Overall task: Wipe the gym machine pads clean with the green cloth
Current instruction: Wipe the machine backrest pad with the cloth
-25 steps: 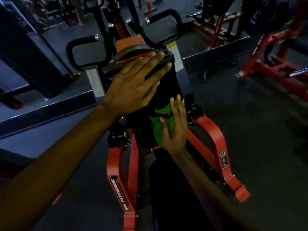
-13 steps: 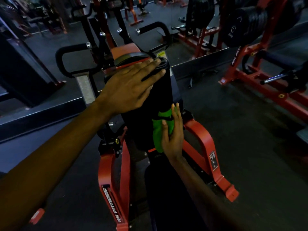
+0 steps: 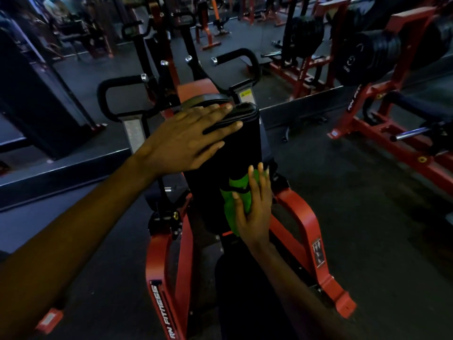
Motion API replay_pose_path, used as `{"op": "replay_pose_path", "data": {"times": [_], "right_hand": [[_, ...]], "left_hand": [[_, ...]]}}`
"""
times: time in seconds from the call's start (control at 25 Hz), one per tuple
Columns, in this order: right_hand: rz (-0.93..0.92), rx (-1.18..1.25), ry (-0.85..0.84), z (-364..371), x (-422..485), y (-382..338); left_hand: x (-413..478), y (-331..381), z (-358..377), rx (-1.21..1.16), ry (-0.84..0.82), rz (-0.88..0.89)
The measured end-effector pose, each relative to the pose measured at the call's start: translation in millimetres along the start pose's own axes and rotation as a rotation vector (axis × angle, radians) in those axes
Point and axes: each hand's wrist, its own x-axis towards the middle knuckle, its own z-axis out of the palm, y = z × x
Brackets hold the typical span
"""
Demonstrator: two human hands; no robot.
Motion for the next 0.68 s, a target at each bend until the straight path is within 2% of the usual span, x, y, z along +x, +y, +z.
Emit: {"op": "replay_pose_path", "data": {"times": [0.12,0.2,0.32,0.52,0.68], "right_hand": [[-0.079,-0.09,-0.045,5,-18,18],[-0.061,-0.077,-0.057,4,-25,23],[-0.023,-0.02,-0.046,6,-20,6],[-0.125,-0.185,-0.103,23,-26,-6],[-0.089,-0.193,-0.026,25,-29,-12]], "left_hand": [[-3,1,0,0.08,-0.008,-0.006],[-3,3,0,0.097,-0.011,-0.002],[-3,2,1,0.016,0.066,-0.003],[-3,-4,10,-0.091,0.159,0.058],[-3,-19,15,-0.144,0.17,0.151]]}}
